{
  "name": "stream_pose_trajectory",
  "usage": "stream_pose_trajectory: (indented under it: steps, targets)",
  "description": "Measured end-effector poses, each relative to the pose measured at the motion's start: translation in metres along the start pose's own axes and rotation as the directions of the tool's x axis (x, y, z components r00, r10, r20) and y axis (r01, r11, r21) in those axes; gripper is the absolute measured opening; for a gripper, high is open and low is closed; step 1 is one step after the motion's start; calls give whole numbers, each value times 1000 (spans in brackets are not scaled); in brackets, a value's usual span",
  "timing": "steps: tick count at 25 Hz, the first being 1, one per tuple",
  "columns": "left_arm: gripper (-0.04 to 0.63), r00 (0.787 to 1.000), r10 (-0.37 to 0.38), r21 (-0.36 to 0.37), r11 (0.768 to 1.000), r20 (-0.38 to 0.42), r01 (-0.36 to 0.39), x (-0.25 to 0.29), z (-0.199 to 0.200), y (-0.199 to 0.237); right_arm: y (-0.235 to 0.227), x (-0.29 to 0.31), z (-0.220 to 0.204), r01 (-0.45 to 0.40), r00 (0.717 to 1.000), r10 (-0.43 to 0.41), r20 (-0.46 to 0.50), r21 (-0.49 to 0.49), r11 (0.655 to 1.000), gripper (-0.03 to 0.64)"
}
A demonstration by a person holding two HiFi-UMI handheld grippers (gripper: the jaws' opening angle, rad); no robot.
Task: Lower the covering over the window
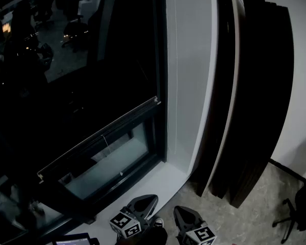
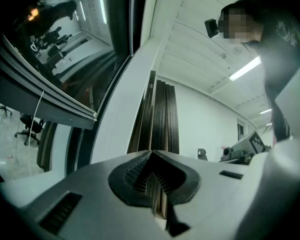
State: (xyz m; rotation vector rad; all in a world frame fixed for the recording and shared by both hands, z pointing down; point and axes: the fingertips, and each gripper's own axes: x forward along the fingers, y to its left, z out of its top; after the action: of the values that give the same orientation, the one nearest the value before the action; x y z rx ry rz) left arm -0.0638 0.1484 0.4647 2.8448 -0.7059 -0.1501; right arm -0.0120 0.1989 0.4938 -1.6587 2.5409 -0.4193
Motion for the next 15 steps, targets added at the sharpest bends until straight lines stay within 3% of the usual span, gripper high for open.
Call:
stream_pose_trajectory:
  steps: [7, 10, 15]
  targets:
    - [0, 1000, 0, 19, 1000, 6, 0, 56, 24, 73, -38, 84, 38, -50, 998, 49, 24, 27, 998, 6]
    - [0, 1000, -20, 60, 998, 16, 19, 83, 35, 105, -62, 129, 66, -36, 999, 36, 34, -14, 999, 6]
    - [0, 999, -37, 63, 997, 33, 35, 120, 54, 150, -101, 199, 116, -39, 997, 44, 68, -72, 997, 6]
